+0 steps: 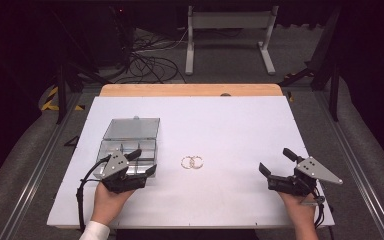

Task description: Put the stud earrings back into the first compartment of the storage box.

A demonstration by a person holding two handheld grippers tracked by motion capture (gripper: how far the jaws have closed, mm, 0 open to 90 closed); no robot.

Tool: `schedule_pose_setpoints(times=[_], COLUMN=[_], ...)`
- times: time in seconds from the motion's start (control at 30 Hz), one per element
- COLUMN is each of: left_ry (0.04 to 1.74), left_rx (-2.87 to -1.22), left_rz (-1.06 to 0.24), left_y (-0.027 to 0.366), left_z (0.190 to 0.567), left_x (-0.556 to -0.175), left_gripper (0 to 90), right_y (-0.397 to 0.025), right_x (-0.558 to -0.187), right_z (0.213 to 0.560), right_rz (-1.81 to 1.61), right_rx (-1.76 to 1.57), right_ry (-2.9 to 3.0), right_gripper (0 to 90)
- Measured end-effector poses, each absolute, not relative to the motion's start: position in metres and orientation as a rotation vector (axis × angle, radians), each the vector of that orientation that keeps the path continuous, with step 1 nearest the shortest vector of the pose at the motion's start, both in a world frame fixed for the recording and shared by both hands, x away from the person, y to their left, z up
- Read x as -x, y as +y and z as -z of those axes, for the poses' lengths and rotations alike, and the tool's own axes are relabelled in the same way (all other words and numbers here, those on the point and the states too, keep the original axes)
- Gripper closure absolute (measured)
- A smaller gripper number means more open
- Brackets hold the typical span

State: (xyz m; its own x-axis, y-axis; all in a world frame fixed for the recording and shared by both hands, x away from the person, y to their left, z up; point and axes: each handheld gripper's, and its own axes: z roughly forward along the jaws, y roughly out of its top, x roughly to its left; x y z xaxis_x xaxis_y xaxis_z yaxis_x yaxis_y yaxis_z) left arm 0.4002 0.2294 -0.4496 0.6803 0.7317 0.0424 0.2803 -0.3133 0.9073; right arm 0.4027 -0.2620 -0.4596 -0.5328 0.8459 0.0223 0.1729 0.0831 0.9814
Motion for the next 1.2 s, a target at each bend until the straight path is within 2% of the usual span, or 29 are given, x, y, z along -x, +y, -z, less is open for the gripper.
schedule_pose_setpoints(times=[0.73, 1.2], left_ry=[0.661, 0.619], left_rx=[-2.14, -2.223], left_rz=[-0.502, -0.458], left_y=[0.153, 0.114], left_z=[0.452, 0.456], left_x=[-0.412, -0.431], left_gripper=[37.1, 40.2], right_y=[-0.26, -0.259], right_x=[-0.404, -0.404], right_z=[0.461, 0.461], right_rz=[-1.477, -1.484], right_rx=[-0.988, -0.977], right_ry=[1.817, 1.832], right_gripper=[1.9, 1.9])
